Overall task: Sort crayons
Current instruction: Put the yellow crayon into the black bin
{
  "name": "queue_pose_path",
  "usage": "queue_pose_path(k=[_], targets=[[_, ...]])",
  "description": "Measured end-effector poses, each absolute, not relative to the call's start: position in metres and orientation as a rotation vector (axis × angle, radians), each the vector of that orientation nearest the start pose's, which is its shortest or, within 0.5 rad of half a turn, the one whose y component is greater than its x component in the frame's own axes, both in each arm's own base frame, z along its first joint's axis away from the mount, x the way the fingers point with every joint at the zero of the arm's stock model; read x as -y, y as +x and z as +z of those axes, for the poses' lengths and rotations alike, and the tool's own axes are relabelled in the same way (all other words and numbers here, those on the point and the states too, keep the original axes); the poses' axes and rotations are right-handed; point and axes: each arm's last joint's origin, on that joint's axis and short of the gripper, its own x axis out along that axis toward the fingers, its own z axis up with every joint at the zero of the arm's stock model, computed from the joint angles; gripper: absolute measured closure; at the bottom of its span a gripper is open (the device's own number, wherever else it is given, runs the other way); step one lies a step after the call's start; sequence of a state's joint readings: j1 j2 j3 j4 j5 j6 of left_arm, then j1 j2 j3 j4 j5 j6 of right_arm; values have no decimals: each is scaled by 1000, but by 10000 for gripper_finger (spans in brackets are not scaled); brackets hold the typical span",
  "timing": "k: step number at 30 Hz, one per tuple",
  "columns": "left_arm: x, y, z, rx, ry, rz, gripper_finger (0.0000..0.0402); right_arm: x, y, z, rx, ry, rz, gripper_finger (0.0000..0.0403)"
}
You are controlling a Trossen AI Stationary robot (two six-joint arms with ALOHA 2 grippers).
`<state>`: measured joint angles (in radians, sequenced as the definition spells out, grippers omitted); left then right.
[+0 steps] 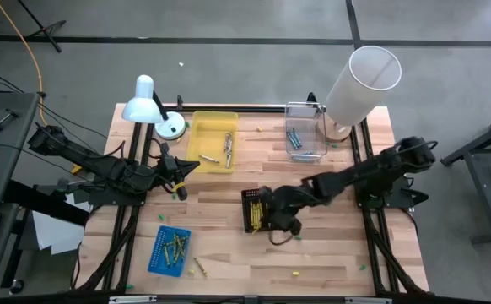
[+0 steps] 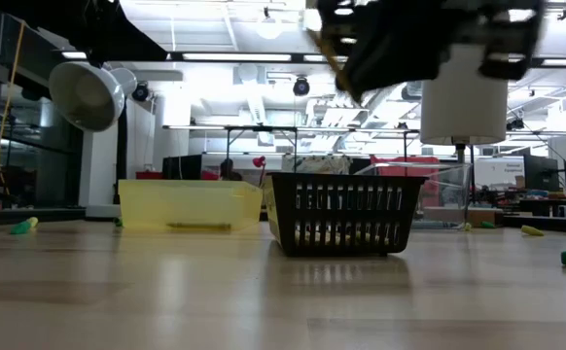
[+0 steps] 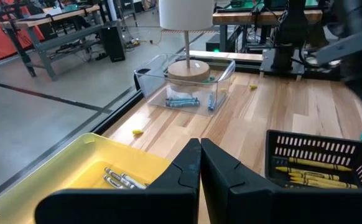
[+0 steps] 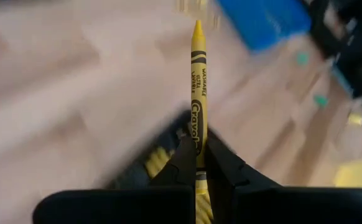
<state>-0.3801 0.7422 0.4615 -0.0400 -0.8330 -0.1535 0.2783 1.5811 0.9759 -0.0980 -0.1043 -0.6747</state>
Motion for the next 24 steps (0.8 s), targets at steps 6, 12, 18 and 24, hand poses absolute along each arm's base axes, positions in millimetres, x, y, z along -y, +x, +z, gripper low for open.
queue_pose_path(k=[6, 12, 18, 24], targets=[[40, 157, 244, -231, 35, 467, 401, -74, 339, 226, -857, -909, 628, 400], [40, 157, 244, -235, 51, 466, 402, -64, 357, 232, -1089, -1073, 724, 400], [40, 157, 244, -235, 51, 466, 402, -71, 378, 217, -1201, -1161, 865, 400], [39, 156, 243, -247, 60, 467, 402, -84, 392, 201, -1219, -1208, 944, 400]])
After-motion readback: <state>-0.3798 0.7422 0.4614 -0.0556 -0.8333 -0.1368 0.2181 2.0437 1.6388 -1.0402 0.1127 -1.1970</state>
